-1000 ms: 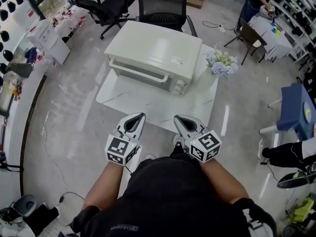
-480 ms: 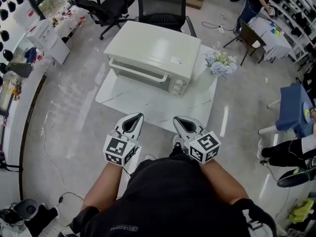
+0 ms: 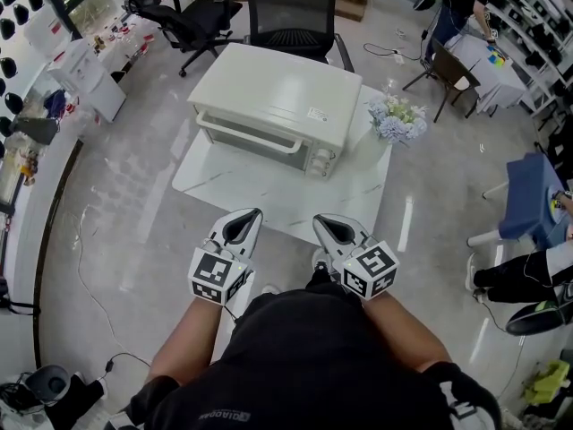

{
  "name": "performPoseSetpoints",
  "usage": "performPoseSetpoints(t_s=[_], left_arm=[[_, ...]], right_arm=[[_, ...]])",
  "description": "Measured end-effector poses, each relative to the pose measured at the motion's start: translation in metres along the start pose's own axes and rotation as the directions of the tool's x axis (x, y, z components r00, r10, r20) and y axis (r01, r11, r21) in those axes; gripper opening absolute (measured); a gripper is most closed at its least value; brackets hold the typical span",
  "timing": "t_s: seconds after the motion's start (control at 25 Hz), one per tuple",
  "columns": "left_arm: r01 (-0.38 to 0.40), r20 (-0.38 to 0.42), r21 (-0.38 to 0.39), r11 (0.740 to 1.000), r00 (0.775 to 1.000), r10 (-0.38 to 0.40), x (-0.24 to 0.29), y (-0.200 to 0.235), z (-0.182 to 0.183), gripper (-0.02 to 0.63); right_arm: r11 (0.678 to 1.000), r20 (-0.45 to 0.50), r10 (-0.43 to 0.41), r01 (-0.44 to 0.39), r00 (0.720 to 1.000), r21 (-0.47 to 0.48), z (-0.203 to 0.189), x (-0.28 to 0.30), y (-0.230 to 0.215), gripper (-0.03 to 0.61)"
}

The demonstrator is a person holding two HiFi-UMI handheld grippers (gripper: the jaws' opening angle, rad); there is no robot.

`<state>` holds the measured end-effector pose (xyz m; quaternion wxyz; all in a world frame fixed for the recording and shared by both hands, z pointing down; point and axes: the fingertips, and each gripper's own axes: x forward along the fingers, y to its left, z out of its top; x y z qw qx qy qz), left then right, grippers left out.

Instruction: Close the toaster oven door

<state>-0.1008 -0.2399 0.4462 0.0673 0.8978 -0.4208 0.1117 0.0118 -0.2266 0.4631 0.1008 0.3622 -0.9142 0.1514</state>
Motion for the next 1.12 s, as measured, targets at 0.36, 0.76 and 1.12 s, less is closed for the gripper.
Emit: performPoseSetpoints(t_s=[0.36, 0.76, 1.12], left_arm=[[-0.008, -0.007, -0.003, 1.0, 1.0, 0.008, 0.0004, 0.0043, 0.0015, 0.003], [-0.01, 0.001, 0.009, 1.0, 1.0, 0.01, -0.0012, 0.007, 0.0027, 0.003], [-0.019, -0.004, -0.001, 1.0, 1.0, 0.019, -0.0042, 0.0081, 0.0004, 0.003]], right_arm=[[1.0, 0.0, 0.001, -0.001, 1.0, -0.002, 0.0022, 0.0022, 0.0001, 0.002], [1.0, 0.0, 0.005, -0.005, 1.0, -0.005, 0.0019, 0.0072, 0.0019, 0.001], [1.0, -0.002, 0.008, -0.008, 1.0, -0.006, 0.0022, 0.0078, 0.0045, 0.002]])
